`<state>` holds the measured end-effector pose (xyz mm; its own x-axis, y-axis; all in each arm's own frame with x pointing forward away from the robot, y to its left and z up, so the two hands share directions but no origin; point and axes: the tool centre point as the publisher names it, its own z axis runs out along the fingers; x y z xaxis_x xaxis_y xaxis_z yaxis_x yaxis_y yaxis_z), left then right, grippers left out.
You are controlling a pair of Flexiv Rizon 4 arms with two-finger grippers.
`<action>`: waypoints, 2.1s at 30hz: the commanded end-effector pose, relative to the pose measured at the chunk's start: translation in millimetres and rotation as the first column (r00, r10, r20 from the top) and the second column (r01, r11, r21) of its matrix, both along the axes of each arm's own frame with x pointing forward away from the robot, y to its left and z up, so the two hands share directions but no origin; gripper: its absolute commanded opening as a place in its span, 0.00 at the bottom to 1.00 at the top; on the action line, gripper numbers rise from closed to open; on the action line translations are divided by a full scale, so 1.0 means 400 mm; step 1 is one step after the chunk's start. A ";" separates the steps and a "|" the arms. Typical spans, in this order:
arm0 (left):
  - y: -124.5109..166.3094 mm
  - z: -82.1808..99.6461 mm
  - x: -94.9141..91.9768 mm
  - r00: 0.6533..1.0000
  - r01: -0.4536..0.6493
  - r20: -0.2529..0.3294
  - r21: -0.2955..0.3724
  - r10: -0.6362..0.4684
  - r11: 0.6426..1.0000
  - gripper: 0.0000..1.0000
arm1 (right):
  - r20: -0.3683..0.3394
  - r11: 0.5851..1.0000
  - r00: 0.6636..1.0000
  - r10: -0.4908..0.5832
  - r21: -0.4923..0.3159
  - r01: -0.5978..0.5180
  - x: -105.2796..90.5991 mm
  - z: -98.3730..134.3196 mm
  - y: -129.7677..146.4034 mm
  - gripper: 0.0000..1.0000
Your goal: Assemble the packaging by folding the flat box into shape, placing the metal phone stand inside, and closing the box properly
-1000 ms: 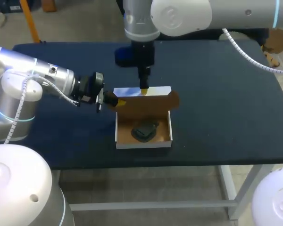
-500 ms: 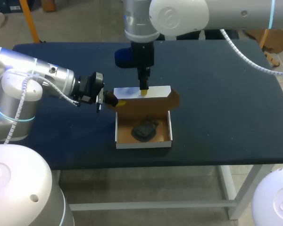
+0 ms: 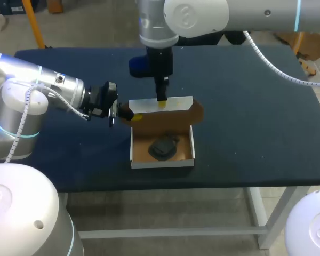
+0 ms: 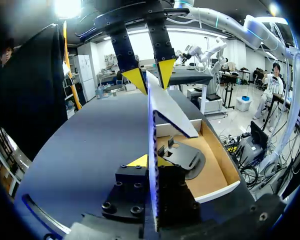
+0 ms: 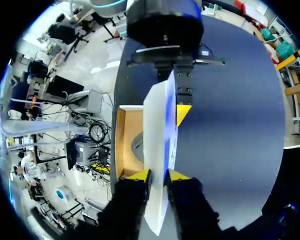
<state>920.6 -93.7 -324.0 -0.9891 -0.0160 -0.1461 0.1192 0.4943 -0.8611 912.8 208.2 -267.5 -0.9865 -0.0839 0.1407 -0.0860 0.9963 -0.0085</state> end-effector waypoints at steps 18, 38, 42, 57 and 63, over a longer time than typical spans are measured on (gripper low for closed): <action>0.003 -0.003 -0.002 1.000 0.002 0.000 0.000 -0.002 1.000 0.00 | 0.001 1.000 1.000 -0.024 0.016 0.024 0.012 0.015 -0.008 1.00; 0.003 -0.003 -0.002 1.000 0.002 0.000 0.000 -0.002 1.000 0.00 | 0.140 0.928 0.918 -0.371 0.075 0.364 0.070 0.146 -0.035 1.00; 0.003 -0.003 -0.002 1.000 0.002 0.000 0.000 -0.002 1.000 0.00 | 0.140 0.928 0.918 -0.371 0.075 0.364 0.070 0.146 -0.035 1.00; -0.006 0.002 -0.012 0.998 -0.004 0.070 0.021 0.002 1.000 0.00 | 0.113 0.898 0.891 -0.439 0.069 0.434 0.079 0.149 -0.043 1.00; -0.010 0.002 -0.022 0.991 -0.016 0.134 0.024 0.012 1.000 0.00 | 0.022 0.809 0.809 -0.587 0.041 0.586 0.095 0.151 -0.066 1.00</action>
